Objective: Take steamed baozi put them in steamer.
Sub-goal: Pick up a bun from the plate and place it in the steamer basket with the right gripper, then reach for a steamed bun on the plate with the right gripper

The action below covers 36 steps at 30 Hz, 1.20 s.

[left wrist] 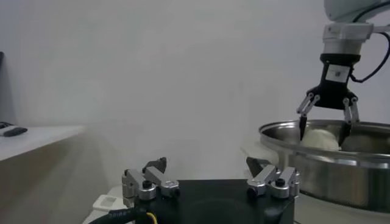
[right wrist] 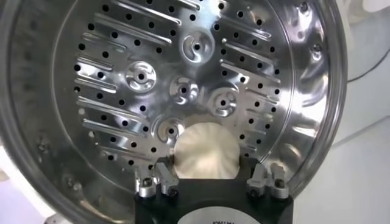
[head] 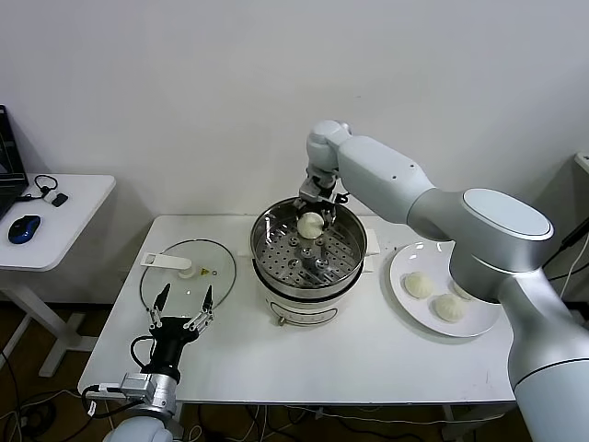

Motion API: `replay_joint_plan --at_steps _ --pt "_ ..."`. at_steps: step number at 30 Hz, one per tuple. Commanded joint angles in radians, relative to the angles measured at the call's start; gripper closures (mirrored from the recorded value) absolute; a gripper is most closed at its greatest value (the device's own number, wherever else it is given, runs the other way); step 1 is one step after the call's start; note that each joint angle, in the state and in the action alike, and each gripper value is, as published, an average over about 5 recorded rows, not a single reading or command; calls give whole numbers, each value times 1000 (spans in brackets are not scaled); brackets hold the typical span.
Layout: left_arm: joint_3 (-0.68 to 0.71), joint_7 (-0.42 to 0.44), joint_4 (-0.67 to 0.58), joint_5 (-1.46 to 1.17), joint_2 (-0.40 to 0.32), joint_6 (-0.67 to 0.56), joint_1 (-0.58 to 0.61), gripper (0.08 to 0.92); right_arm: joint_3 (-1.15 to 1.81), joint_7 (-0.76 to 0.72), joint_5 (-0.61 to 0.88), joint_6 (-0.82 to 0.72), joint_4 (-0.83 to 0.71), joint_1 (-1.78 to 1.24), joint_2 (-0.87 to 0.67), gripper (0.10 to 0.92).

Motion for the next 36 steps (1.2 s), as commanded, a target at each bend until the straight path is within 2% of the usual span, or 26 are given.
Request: replay_joint_plan --at_steps 1,6,10,16,24,29,36 --pt "-2 1 -5 -4 2 1 5 177 8 5 -12 8 -5 -8 1 225" --pt "-4 0 -3 -6 1 1 5 177 -7 -8 34 4 14 9 -15 203" --pt "-3 0 -4 -6 -2 0 6 177 -41 -27 130 -15 56 44 -43 203" --pt "-7 -1 -13 -9 -1 -1 12 177 -125 -68 379 -110 129 143 -104 203" --pt "-5 -2 -26 -10 -2 -1 16 177 -260 -97 695 -348 284 309 -286 203" --pt "-1 -2 -27 -11 -2 0 15 177 -318 -112 785 -422 321 364 -414 203" --pt "1 0 -45 -2 -1 5 16 177 -361 -128 808 -501 307 362 -558 203"
